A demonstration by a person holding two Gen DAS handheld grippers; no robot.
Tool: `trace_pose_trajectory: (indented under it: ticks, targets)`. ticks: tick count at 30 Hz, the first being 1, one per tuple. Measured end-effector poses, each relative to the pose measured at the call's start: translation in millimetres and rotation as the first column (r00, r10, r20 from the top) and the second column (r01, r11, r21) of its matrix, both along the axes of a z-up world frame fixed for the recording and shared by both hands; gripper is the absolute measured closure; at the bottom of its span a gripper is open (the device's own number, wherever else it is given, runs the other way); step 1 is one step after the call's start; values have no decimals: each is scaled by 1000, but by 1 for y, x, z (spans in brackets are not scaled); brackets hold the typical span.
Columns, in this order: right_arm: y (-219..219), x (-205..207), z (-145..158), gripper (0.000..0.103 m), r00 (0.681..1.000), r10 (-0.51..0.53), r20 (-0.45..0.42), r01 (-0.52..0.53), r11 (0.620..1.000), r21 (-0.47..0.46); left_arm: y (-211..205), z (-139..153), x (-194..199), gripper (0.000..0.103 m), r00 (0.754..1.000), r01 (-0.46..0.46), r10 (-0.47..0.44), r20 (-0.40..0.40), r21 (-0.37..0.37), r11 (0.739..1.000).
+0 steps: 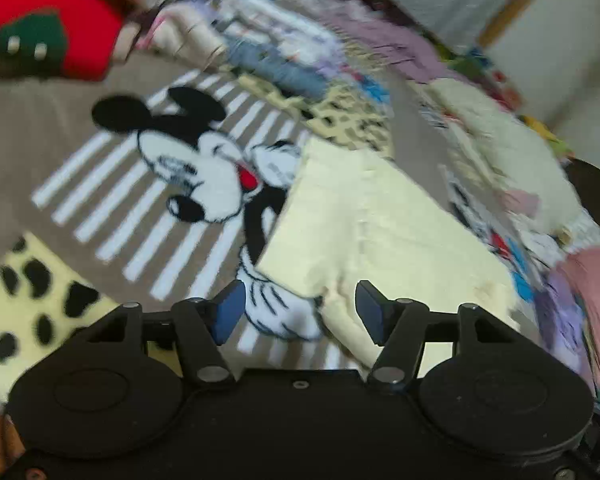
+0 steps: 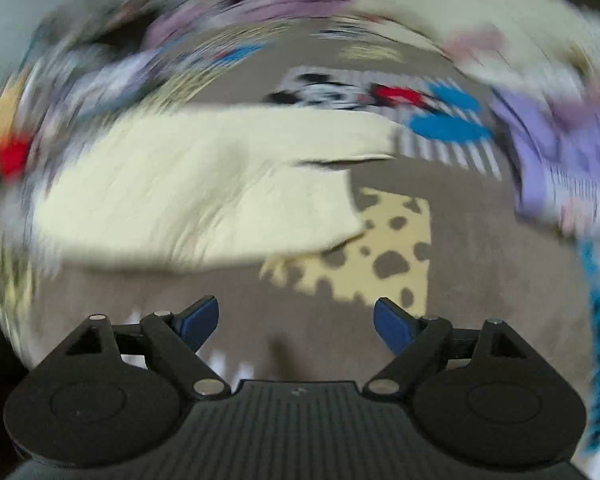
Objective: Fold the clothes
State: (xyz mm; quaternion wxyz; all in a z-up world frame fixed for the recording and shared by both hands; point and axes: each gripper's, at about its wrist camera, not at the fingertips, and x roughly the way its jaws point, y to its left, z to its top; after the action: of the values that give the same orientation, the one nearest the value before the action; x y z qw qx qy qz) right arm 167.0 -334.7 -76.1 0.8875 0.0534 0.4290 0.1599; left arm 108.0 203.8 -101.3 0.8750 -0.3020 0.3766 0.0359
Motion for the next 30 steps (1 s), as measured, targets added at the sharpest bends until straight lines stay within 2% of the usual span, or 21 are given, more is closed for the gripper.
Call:
trace_pose_trajectory:
  ticks: [4, 6, 7, 8, 9, 11, 12, 13, 16, 21, 23, 24, 25, 27, 28, 30]
  targets:
    - [-2, 39, -35, 20, 980, -190, -55, 196, 973, 121, -3, -31, 12, 43, 997, -75, 73, -38, -59, 995]
    - [-7, 54, -55, 27, 958, -268, -99, 282, 942, 183, -8, -38, 15, 46, 994, -103, 102, -35, -53, 993]
    - [-10, 60, -65, 34, 945, -306, -120, 325, 921, 214, -11, -39, 16, 47, 993, -116, 114, -27, -42, 992]
    - [-11, 64, -74, 35, 932, -338, -130, 360, 900, 244, -15, -39, 18, 56, 992, -126, 126, -14, -32, 991]
    - [-9, 65, -77, 36, 927, -355, -123, 376, 890, 259, -18, -40, 22, 74, 992, -126, 125, -12, -50, 991]
    - [0, 67, -80, 55, 924, -372, -94, 383, 884, 269, -24, -43, 29, 93, 992, -124, 124, -7, -85, 989]
    - [3, 68, -80, 86, 926, -365, -91, 376, 882, 283, -28, -42, 33, 103, 993, -116, 116, 2, -75, 990]
    - [7, 69, -80, 94, 933, -347, -96, 359, 882, 305, -32, -41, 36, 103, 994, -107, 108, 10, -64, 992]
    - [11, 54, -66, 94, 940, -339, -35, 332, 888, 317, -35, -28, 28, 103, 992, -114, 118, 53, -60, 992]
    - [-32, 8, -23, 94, 909, -415, 23, 369, 831, 417, -15, 12, -20, 103, 974, -152, 175, 146, -158, 976]
    - [-47, -11, -11, 94, 897, -439, 49, 380, 823, 423, -15, 16, -25, 103, 976, -148, 167, 138, -137, 980]
    - [-51, -17, -11, 94, 896, -442, 48, 387, 828, 405, -15, 10, -23, 102, 981, -143, 159, 109, -142, 980]
    - [-52, -21, -15, 94, 898, -439, 34, 394, 836, 382, -16, 3, -21, 93, 985, -137, 150, 80, -147, 980]
    - [-55, -15, -32, 87, 906, -423, -25, 409, 858, 311, -17, -10, -20, 44, 986, -156, 162, 28, -153, 976]
    - [-56, -12, -42, 82, 903, -425, -59, 424, 862, 279, -18, -15, -19, 42, 985, -163, 169, 19, -166, 973]
    - [-56, -11, -55, 64, 885, -456, -94, 464, 848, 255, -22, -25, -18, 42, 983, -178, 181, 1, -191, 965]
